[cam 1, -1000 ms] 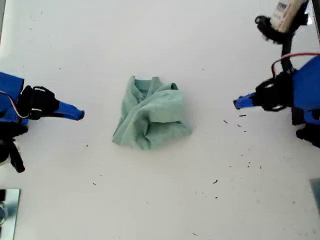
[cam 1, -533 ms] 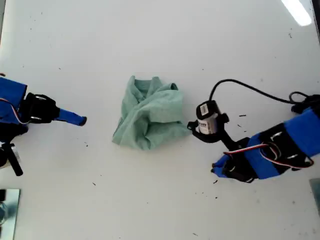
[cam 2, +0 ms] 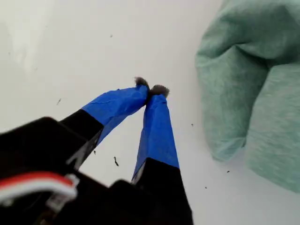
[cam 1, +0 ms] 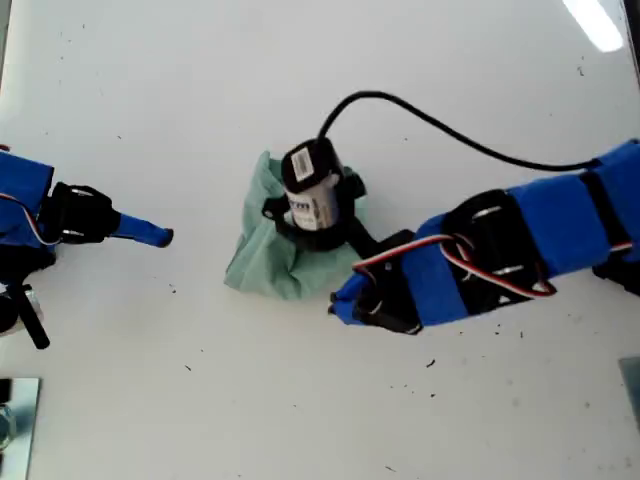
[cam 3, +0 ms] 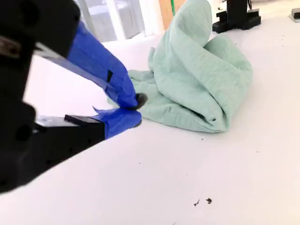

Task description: Fold t shirt

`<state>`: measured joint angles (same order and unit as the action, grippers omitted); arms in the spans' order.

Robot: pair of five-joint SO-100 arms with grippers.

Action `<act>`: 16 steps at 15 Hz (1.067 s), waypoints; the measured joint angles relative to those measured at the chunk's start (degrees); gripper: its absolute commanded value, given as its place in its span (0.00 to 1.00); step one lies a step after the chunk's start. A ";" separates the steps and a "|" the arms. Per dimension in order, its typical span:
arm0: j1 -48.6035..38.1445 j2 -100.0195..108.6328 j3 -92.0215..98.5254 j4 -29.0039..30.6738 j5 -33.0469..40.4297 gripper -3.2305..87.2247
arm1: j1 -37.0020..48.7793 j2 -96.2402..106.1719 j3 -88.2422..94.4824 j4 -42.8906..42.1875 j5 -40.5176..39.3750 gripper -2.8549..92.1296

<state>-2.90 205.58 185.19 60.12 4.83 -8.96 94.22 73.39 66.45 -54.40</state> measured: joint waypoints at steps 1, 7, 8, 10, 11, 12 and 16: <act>0.00 0.00 0.00 0.00 0.00 0.03 | 1.32 0.00 0.09 -0.26 -0.35 0.05; 0.00 0.00 0.00 -0.09 0.00 0.05 | 29.79 -11.25 4.83 -7.03 -11.95 0.05; -0.35 0.00 0.00 -0.09 0.00 0.07 | 38.76 -15.82 -1.93 -2.81 -15.56 0.05; -0.09 0.18 0.00 -0.09 -0.18 0.18 | 48.60 -12.22 -13.45 5.36 -18.98 0.05; 1.41 0.35 0.00 -0.09 -0.97 0.20 | 47.72 -5.71 -11.60 7.73 -18.72 0.05; 2.29 0.35 0.00 -0.09 -2.37 0.21 | 46.49 1.85 -5.63 8.96 -17.75 0.05; 5.80 0.35 0.00 -0.09 -2.46 0.21 | 38.85 37.88 39.46 6.59 -3.87 0.05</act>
<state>2.90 205.93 185.19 60.03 2.37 29.88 132.10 112.85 73.04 -58.27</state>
